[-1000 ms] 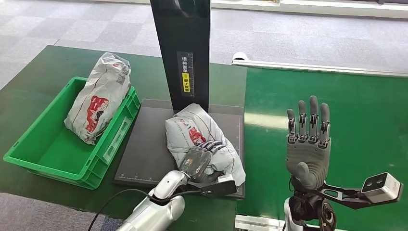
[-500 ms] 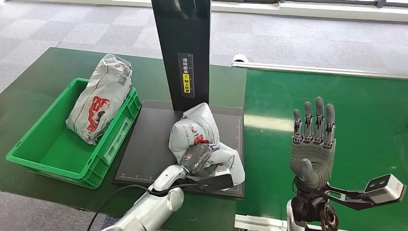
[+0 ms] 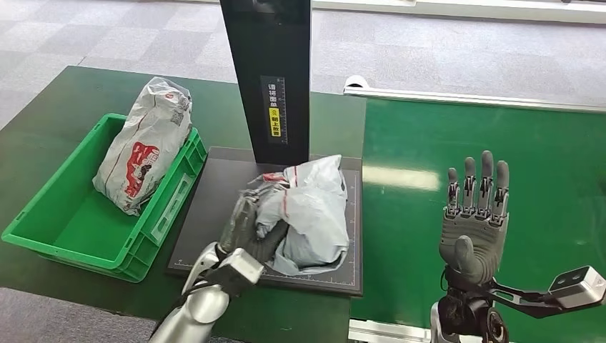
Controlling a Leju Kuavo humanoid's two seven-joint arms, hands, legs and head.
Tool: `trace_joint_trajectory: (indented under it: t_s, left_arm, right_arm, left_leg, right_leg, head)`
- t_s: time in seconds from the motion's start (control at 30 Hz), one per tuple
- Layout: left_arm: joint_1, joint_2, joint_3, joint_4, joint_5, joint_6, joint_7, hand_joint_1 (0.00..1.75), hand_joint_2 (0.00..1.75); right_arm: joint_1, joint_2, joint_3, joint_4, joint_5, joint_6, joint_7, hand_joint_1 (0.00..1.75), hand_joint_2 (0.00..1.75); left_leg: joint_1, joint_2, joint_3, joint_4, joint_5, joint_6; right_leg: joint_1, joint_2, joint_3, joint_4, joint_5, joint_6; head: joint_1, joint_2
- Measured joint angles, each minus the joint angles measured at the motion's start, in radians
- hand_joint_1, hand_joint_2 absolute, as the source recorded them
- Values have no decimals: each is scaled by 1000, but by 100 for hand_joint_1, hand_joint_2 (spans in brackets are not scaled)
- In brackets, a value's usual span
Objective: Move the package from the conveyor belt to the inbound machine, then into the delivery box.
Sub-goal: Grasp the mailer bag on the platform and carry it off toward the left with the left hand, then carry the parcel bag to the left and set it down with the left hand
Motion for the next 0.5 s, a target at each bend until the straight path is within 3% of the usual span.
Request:
trace_joint_trajectory:
  t_s: [0.1,0.27,0.37,0.5]
  left_arm:
    - [35,44,9,-197,58,57,-30,175,175]
    - [101,140,40,-415,122,281,-53,175,175]
    - [131,190,86,-460,124,384,-55,175,175]
    - [137,201,232,-429,108,370,-53,175,175]
  right_arm:
    - [13,-1,-11,-5,-3,-4,-2,0,175]
    - [50,-3,-26,-26,-11,-8,-15,0,175]
    - [80,-4,-32,-45,-13,-9,-28,0,175]
    - [110,-4,-35,-69,-13,-16,-35,0,175]
  left_leg:
    - [0,0,-1,0,0,0]
    - [0,0,0,-1,-1,0]
    - [0,0,0,-1,0,0]
    - [0,2,0,0,0,0]
  right_leg:
    - [0,0,-1,0,0,0]
    - [0,0,0,0,-1,0]
    - [0,0,0,0,-1,0]
    - [0,1,0,0,-1,0]
  head:
    - [0,0]
    - [0,0]
    - [0,0]
    - [0,0]
